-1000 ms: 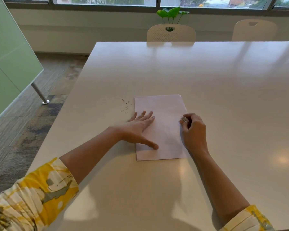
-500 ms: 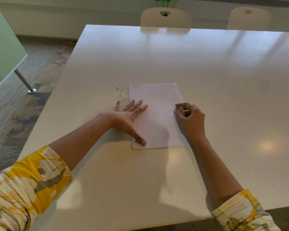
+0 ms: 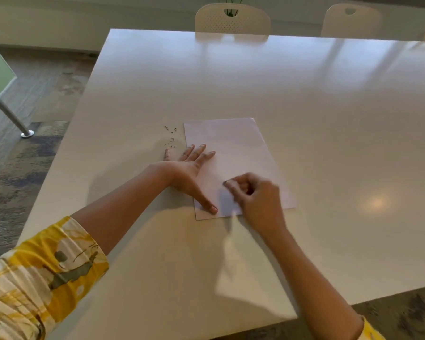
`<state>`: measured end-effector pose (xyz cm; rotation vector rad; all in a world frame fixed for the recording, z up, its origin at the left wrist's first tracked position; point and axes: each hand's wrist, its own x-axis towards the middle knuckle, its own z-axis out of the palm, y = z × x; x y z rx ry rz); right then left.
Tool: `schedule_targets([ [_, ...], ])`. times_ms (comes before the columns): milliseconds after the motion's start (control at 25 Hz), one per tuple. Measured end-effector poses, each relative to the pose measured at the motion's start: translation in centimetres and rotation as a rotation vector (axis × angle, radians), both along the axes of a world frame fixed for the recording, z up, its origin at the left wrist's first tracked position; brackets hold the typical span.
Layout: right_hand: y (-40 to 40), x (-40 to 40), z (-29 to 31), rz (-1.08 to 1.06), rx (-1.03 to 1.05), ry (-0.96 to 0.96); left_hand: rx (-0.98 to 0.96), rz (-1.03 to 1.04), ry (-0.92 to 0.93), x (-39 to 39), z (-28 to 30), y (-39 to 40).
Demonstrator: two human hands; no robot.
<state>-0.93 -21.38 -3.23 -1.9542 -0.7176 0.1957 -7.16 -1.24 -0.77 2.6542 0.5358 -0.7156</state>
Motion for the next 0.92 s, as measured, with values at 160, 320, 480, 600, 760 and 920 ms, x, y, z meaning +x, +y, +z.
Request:
schedule_targets([
  [160, -0.6, -2.2, -0.4, -0.036, -0.122, -0.012, 0.024, -0.011, -0.022, 0.1, -0.4, 0.3],
  [320, -3.6, 1.7, 1.4, -0.394, -0.210, -0.081, 0.021, -0.014, -0.045, -0.2, -0.7, 0.4],
  [480, 1.8, -3.7, 1.0, -0.094, -0.221, -0.095, 0.043, -0.022, -0.043, 0.1, -0.6, 0.3],
  [600, 0.9, -2.4, 1.5, -0.170, -0.236, -0.083, 0.048, -0.022, -0.026, 0.1, -0.5, 0.2],
  [760, -2.5, 0.5, 2.3, -0.425, -0.289, -0.083, 0.006, -0.027, -0.025, 0.1, -0.4, 0.4],
  [920, 0.9, -4.0, 0.9, -0.137, -0.224, -0.016, 0.029, -0.027, -0.023, 0.0, -0.5, 0.3],
])
